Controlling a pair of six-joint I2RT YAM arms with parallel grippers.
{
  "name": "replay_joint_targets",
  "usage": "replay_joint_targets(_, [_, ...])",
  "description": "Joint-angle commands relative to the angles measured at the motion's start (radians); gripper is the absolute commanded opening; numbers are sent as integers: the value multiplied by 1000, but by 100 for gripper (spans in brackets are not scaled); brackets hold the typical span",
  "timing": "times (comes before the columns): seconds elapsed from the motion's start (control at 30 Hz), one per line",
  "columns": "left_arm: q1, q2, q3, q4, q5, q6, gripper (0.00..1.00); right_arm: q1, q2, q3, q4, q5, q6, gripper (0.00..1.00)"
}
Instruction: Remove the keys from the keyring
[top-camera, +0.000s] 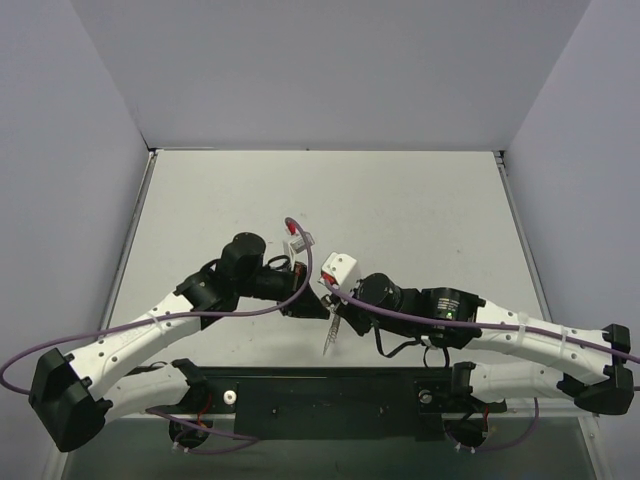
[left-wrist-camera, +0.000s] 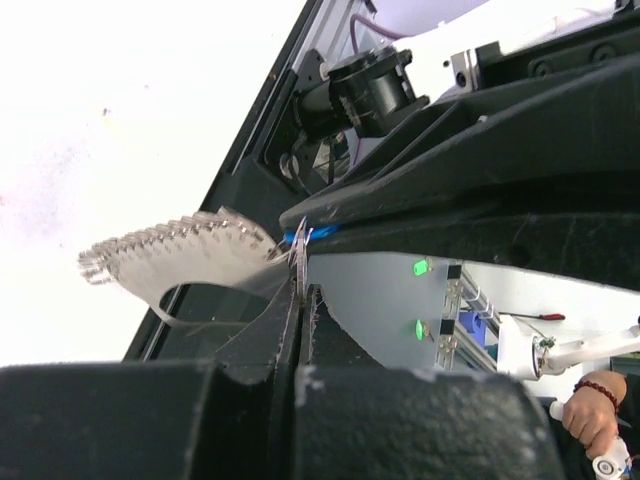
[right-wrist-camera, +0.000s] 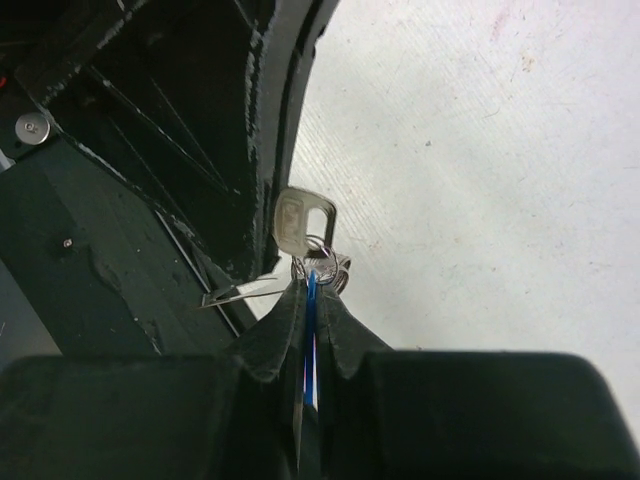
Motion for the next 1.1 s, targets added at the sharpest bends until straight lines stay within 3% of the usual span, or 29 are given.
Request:
replay_joint_targets(0.0, [-18,10,102,24,-78,-16,0,11,40,86,-99,10,-61,0])
replay_joint_targets(0.13, [-54,30,142,-40,-132,4,0,24,84,132,-157,32,-101,0])
replay_joint_targets(0.37, [-77,41,154,-4,-158,-43,0,39,118,150,-196,40,-120,0])
replay_joint_targets(0.63, [-75,1,95,0,-186,-42,0,34,37,106,-165,130,-55,0])
replay_joint_targets(0.8, [-77,-7,74,32,-177,-60,0,25,6,61,-132,113,-12,34])
replay_joint_targets(1.07, [-77,-10,93,37,-164,-65,0,-31,-118,-49,-12,55,61,51])
